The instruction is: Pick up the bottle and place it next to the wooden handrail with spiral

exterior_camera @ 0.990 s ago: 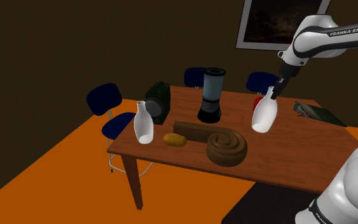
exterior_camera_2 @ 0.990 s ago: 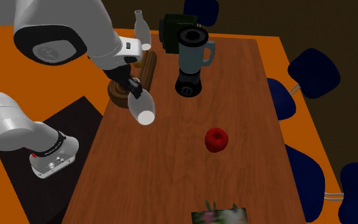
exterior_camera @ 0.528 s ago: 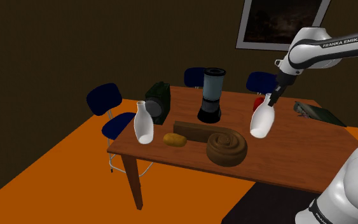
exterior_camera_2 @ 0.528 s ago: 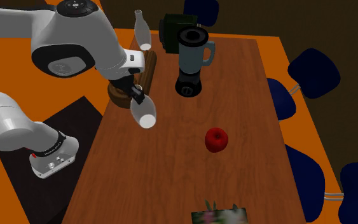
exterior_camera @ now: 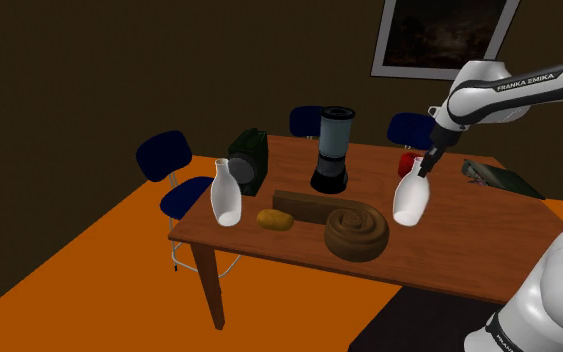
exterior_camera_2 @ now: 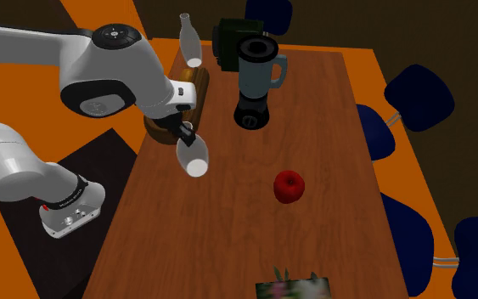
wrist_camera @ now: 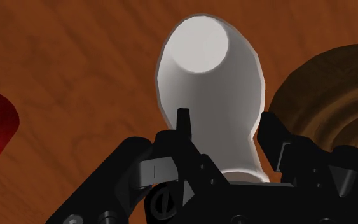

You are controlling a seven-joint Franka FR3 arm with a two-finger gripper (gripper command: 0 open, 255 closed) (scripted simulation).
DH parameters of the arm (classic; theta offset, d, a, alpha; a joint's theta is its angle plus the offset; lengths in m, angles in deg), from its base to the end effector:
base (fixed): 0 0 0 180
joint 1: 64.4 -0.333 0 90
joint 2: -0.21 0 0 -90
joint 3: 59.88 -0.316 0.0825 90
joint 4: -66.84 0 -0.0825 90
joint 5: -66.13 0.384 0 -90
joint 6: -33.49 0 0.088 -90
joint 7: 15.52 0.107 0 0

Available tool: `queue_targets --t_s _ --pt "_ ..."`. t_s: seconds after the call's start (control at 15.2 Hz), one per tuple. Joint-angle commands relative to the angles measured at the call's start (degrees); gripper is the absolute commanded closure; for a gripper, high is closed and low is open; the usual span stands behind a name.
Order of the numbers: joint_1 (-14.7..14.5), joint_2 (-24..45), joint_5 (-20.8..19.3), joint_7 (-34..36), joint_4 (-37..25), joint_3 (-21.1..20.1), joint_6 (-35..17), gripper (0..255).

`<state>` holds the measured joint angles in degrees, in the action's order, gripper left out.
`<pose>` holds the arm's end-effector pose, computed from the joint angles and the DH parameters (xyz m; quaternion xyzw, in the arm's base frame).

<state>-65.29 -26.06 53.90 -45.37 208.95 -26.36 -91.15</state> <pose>0.3542 -0.2420 0.4342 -0.9969 -0.0514 -0.0590 0.0041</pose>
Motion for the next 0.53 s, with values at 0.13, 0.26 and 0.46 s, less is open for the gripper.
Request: queue_targets --t_s 0.13,0.26,0.46 --pt "0.0 0.2 0.0 0.0 0.1 0.1 -0.3 255" --pt "0.0 0.2 0.0 0.0 0.1 0.1 -0.3 255" --pt "0.0 0.2 0.0 -0.1 0.1 0.1 -0.3 0"
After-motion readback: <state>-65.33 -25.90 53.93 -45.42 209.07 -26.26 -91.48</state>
